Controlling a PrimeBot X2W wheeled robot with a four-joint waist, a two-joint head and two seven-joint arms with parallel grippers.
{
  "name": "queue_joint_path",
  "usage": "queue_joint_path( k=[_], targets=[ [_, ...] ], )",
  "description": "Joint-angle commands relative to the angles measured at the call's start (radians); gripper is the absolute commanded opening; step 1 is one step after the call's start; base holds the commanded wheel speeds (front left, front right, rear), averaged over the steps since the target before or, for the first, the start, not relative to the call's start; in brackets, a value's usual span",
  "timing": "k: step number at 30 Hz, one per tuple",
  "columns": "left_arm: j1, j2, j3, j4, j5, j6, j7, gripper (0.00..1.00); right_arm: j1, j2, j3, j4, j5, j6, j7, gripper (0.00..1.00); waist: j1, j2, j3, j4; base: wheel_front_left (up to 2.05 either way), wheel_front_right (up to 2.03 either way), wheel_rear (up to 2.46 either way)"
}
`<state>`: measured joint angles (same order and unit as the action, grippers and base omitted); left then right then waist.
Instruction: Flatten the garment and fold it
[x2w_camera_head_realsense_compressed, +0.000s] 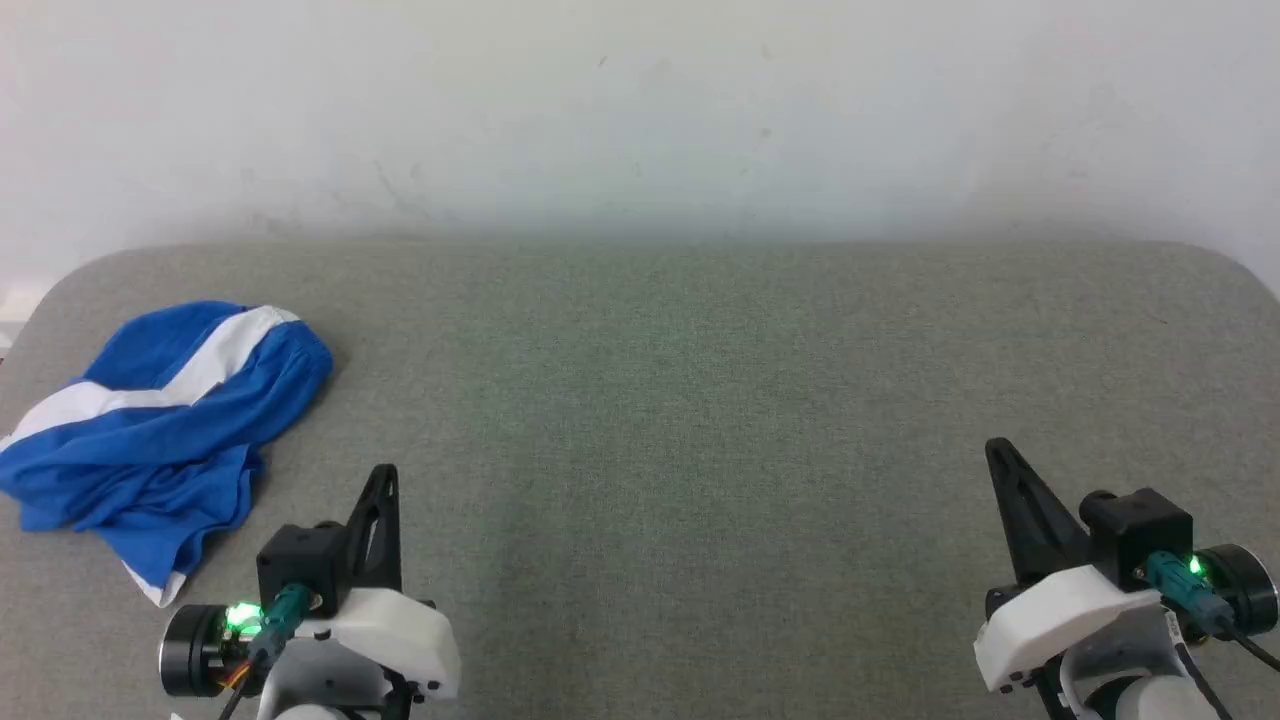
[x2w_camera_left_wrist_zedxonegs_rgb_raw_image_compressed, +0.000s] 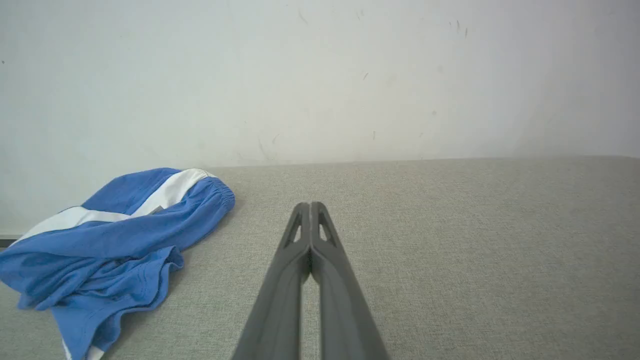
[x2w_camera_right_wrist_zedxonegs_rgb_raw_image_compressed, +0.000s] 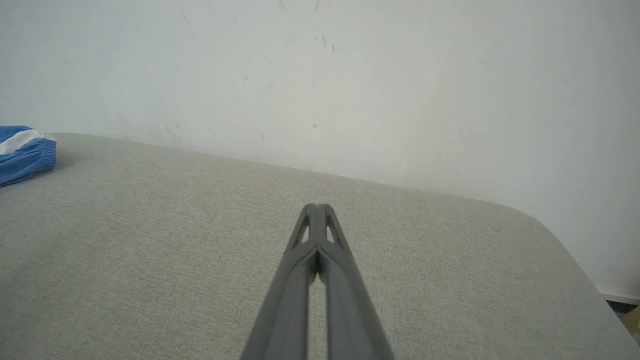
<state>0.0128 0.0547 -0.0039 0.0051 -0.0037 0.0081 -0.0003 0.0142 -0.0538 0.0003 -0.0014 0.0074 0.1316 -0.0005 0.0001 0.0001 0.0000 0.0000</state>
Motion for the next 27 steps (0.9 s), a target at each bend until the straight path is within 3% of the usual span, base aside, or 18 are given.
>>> queue_joint_path(
  k=[1,21,22,27],
  targets=[
    [-0.013,-0.005,0.004,-0.005,0.004,-0.008,0.0,0.0,-0.014,0.004,0.0,0.001,-0.007,-0.001,0.0,0.0,-0.0001,-0.0001,0.0,0.0,0.0,0.0,0.0],
    [-0.013,-0.005,0.004,-0.005,0.004,-0.008,0.0,0.0,-0.014,0.004,0.0,0.001,-0.007,-0.001,0.0,0.0,-0.0001,-0.0001,0.0,0.0,0.0,0.0,0.0],
    [-0.013,-0.005,0.004,-0.005,0.004,-0.008,0.0,1.0,-0.014,0.004,0.0,0.001,-0.007,-0.001,0.0,1.0,-0.0001,-0.0001,0.0,0.0,0.0,0.0,0.0],
    [-0.002,0.0,-0.006,0.003,0.001,-0.002,-0.006,1.0,0.002,0.0,-0.002,0.001,0.004,0.0,-0.006,1.0,0.0,-0.0001,0.0,-0.001,0.0,0.0,0.0]
  ],
)
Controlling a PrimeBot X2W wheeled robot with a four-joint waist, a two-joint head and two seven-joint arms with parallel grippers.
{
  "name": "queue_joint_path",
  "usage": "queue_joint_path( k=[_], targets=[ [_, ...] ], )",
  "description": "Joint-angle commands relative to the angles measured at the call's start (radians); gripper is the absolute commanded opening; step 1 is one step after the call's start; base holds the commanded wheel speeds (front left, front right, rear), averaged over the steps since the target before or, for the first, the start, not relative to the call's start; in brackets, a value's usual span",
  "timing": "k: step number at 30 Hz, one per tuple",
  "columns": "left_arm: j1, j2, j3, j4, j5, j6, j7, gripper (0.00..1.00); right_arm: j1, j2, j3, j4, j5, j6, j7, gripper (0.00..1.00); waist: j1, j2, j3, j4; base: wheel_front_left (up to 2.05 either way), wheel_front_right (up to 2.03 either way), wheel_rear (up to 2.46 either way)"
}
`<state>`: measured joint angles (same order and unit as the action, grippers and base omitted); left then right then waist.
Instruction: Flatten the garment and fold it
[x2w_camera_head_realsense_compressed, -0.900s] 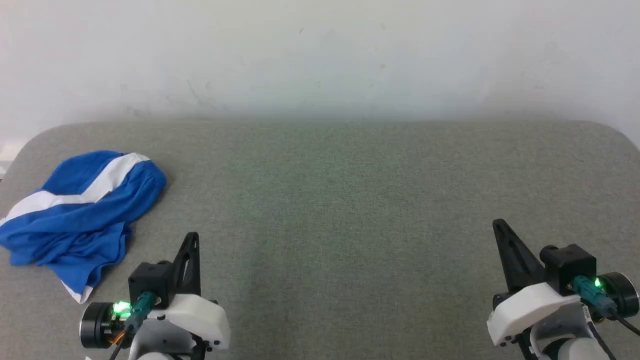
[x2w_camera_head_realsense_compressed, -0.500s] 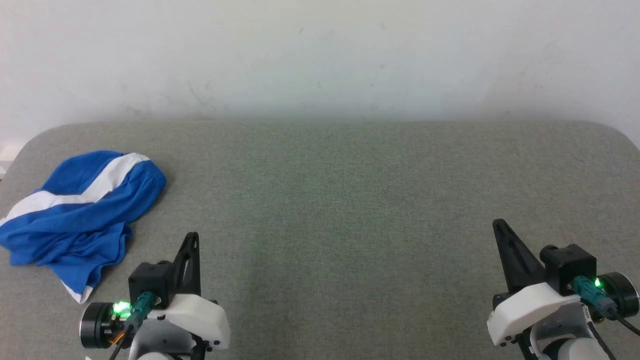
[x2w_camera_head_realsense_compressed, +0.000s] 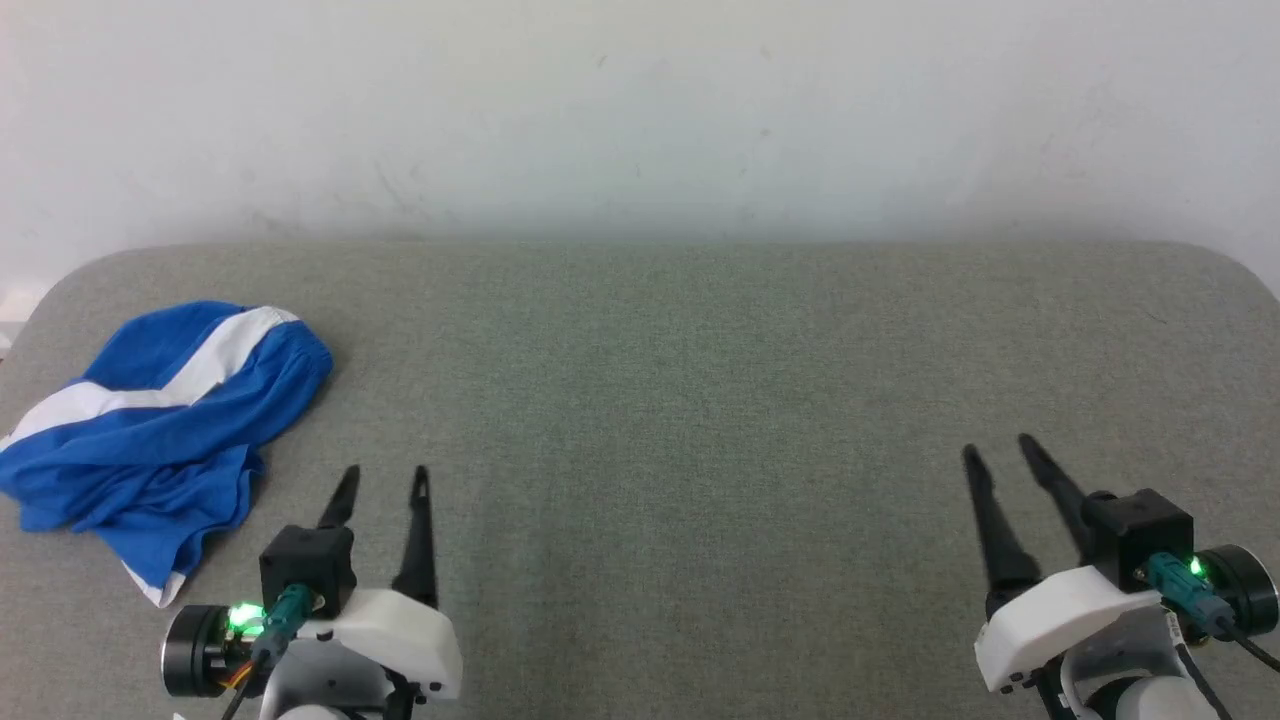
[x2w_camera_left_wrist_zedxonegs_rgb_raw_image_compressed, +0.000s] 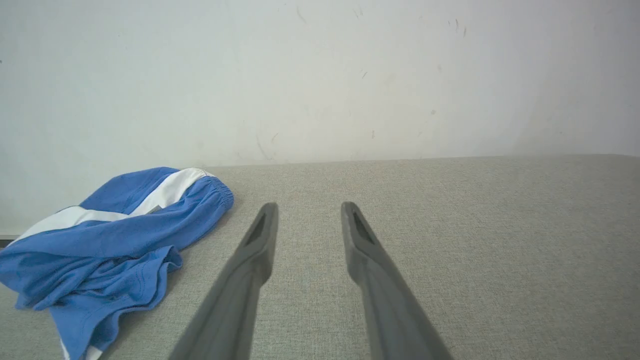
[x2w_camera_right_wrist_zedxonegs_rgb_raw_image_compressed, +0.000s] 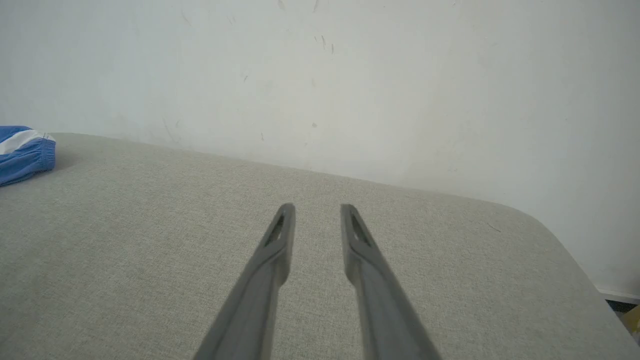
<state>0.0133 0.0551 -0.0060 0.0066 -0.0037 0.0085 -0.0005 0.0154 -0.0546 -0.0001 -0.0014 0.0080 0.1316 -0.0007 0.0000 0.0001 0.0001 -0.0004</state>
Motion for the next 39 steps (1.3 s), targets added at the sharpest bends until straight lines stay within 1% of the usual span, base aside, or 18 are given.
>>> queue_joint_path(
  k=[1,18,39],
  targets=[
    [-0.003,0.0,-0.006,0.002,0.001,-0.003,-0.008,1.0,0.001,0.0,-0.002,0.002,0.005,0.0,-0.008,1.0,0.0,-0.0001,0.0,-0.001,0.0,0.0,0.0],
    [-0.019,0.0,-0.036,0.01,-0.004,-0.009,-0.044,1.0,0.001,0.001,-0.015,0.017,0.03,0.0,-0.043,1.0,0.0,-0.0001,0.005,0.006,0.0,0.0,0.0],
    [-0.029,-0.001,-0.051,0.019,-0.021,-0.011,-0.087,1.0,-0.007,0.002,-0.01,0.03,0.05,0.0,-0.081,1.0,0.0,-0.0001,0.012,0.067,0.0,0.0,0.0]
  ],
)
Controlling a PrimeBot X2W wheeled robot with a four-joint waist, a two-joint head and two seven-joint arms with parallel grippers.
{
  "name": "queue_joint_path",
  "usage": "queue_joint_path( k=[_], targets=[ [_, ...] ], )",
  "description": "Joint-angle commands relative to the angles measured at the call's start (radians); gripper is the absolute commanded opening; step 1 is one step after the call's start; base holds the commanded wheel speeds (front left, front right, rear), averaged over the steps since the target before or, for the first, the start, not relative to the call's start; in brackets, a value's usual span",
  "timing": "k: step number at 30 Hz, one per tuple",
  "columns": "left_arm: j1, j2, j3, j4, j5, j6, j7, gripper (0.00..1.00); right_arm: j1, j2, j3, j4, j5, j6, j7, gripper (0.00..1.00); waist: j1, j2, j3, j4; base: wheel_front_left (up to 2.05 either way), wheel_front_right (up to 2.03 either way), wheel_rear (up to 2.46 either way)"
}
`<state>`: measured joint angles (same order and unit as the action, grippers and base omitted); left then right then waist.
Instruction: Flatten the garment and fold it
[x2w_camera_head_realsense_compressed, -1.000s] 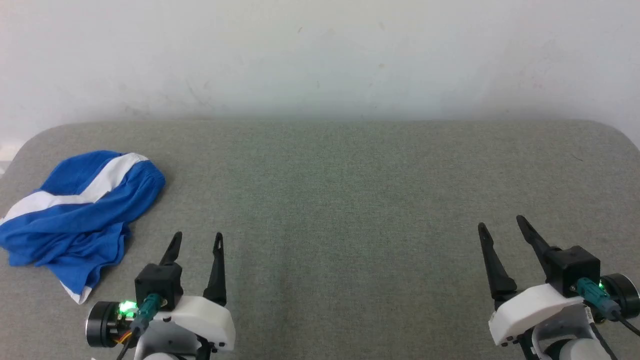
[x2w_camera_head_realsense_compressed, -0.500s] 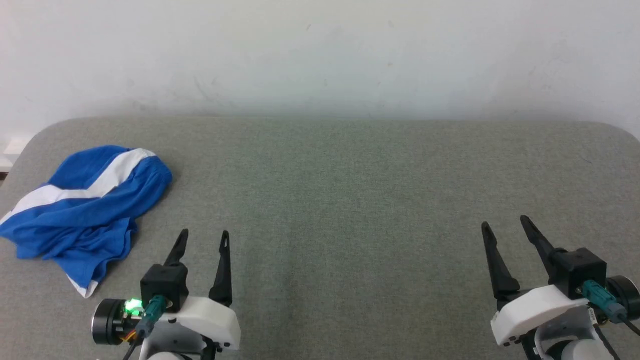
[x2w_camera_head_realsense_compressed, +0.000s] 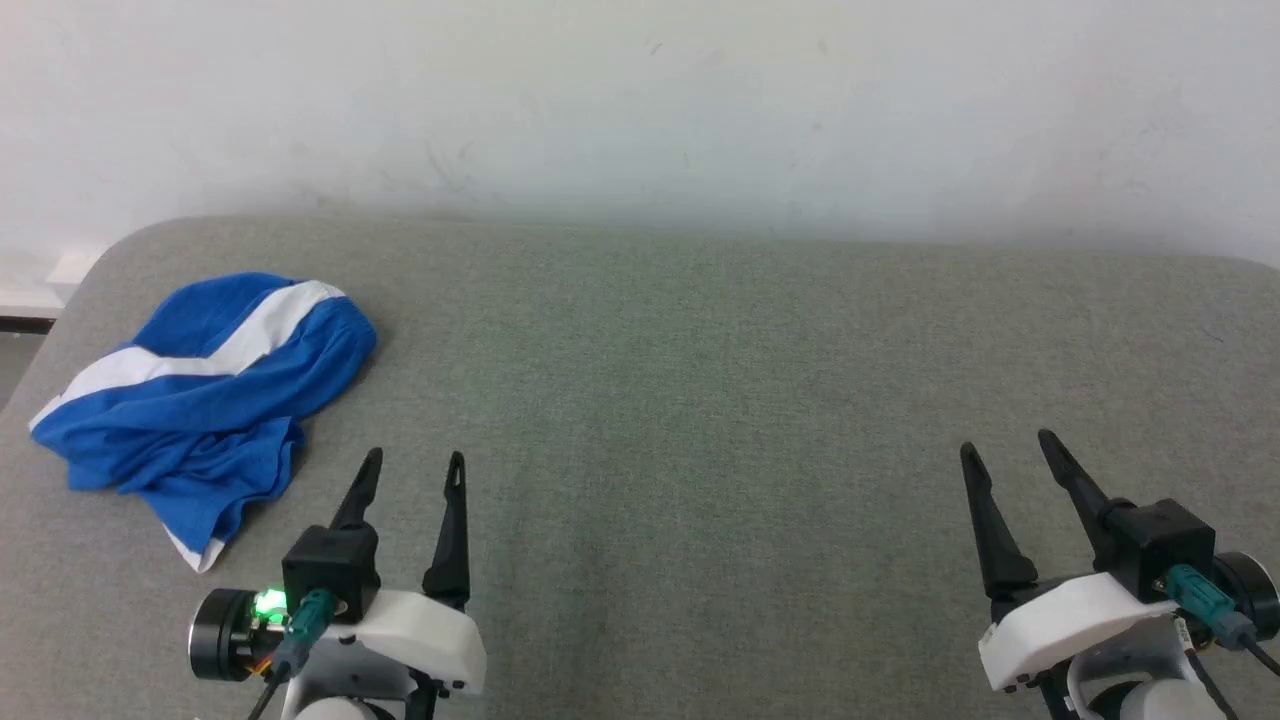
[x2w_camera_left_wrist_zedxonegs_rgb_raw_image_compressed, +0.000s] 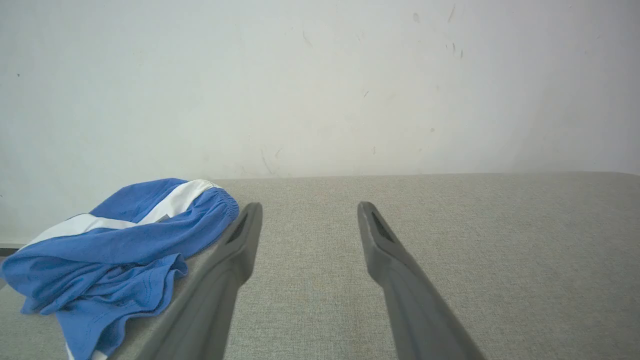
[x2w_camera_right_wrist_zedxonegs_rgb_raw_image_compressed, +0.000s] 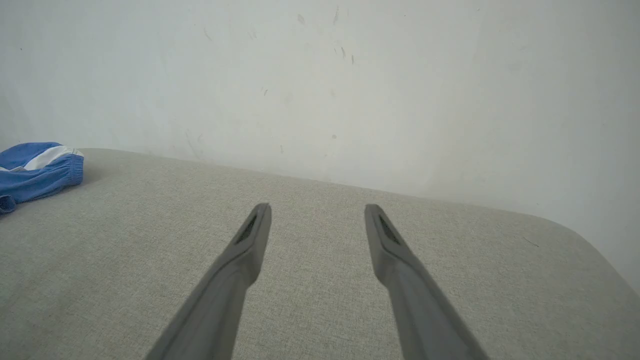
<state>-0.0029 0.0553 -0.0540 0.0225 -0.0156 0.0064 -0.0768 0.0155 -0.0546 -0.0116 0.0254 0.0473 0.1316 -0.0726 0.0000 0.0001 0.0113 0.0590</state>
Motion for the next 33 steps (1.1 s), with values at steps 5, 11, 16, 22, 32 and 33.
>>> queue_joint_path(
  k=[5,11,16,22,32,33],
  targets=[
    [-0.014,-0.002,-0.005,0.004,-0.012,-0.01,-0.02,1.0,-0.008,0.002,0.005,0.003,0.019,0.0,-0.014,1.0,0.0,-0.0001,0.004,0.023,0.0,0.0,0.0],
    [-0.016,-0.002,-0.006,0.006,-0.018,-0.009,-0.032,1.0,-0.012,0.002,0.011,0.002,0.029,0.0,-0.022,1.0,0.0,-0.0001,0.01,0.047,0.0,0.0,0.0],
    [-0.018,-0.002,-0.008,0.009,-0.026,-0.009,-0.042,1.0,-0.014,0.002,0.017,0.003,0.035,0.0,-0.03,1.0,0.0,-0.0001,0.012,0.071,0.0,0.0,0.0],
    [-0.02,-0.003,-0.008,0.012,-0.035,-0.009,-0.055,1.0,-0.015,0.002,0.023,0.002,0.041,0.0,-0.04,1.0,0.0,-0.0001,0.012,0.102,0.0,0.0,0.0],
    [-0.02,-0.003,-0.007,0.022,-0.053,-0.013,-0.076,1.0,-0.012,0.003,0.04,0.0,0.056,0.0,-0.053,1.0,0.0,-0.0001,0.012,0.161,0.0,0.0,0.0],
    [-0.02,-0.003,-0.008,0.023,-0.053,-0.014,-0.078,1.0,-0.011,0.003,0.041,0.0,0.057,0.0,-0.055,1.0,0.0,-0.0001,0.012,0.167,0.0,0.0,0.0]
  ],
)
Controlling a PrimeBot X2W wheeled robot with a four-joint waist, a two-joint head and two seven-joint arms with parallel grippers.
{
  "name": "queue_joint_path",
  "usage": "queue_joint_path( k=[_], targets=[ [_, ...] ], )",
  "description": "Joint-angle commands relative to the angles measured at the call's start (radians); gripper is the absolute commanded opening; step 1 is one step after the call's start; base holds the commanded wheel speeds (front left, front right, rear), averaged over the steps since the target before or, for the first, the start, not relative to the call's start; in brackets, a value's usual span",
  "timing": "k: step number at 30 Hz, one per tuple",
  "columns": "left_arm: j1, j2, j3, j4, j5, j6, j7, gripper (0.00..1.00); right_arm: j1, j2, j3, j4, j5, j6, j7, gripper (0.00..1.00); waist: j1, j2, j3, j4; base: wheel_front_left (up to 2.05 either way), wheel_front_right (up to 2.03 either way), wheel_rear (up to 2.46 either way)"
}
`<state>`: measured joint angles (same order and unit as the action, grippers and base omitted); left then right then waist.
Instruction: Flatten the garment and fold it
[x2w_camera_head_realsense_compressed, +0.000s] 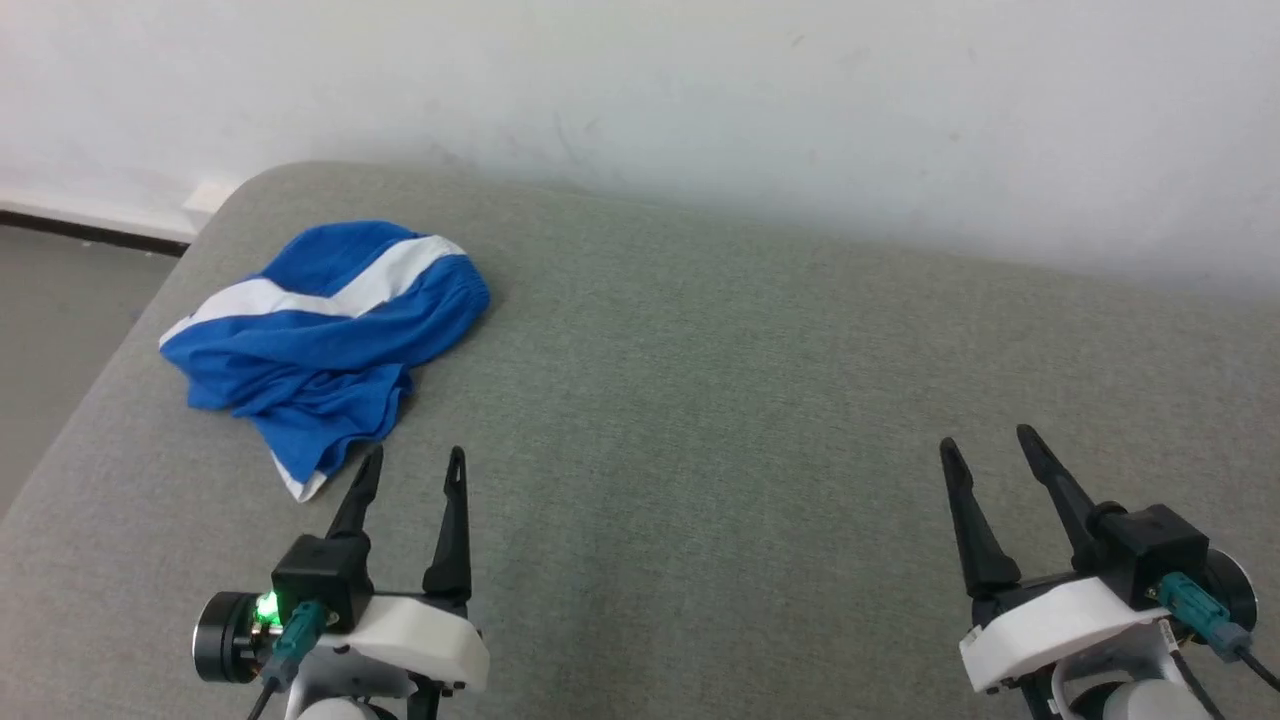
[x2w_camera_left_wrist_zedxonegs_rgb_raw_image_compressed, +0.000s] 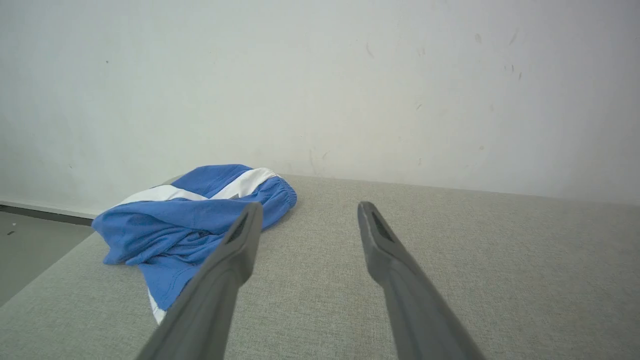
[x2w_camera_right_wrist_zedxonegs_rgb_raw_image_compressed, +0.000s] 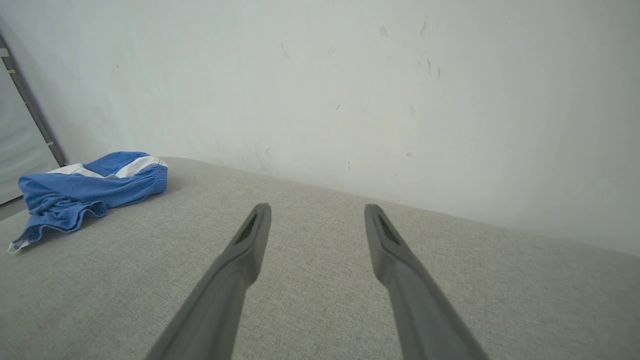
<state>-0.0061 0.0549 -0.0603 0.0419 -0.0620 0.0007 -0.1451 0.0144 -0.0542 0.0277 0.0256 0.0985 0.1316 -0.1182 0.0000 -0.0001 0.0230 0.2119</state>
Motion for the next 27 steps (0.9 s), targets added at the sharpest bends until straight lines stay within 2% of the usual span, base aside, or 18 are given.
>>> queue_joint_path(
  k=[1,27],
  targets=[
    [-0.017,-0.003,-0.001,0.005,-0.008,-0.01,-0.012,1.0,-0.01,0.002,0.003,0.0,0.007,0.0,-0.011,1.0,0.0,0.0001,0.001,0.021,0.0,0.0,0.0],
    [-0.031,-0.004,-0.001,0.033,-0.073,0.009,-0.066,1.0,-0.015,0.003,0.021,-0.009,0.004,-0.001,-0.028,1.0,0.0,0.0001,0.026,0.154,0.0,0.0,0.0]
  ],
)
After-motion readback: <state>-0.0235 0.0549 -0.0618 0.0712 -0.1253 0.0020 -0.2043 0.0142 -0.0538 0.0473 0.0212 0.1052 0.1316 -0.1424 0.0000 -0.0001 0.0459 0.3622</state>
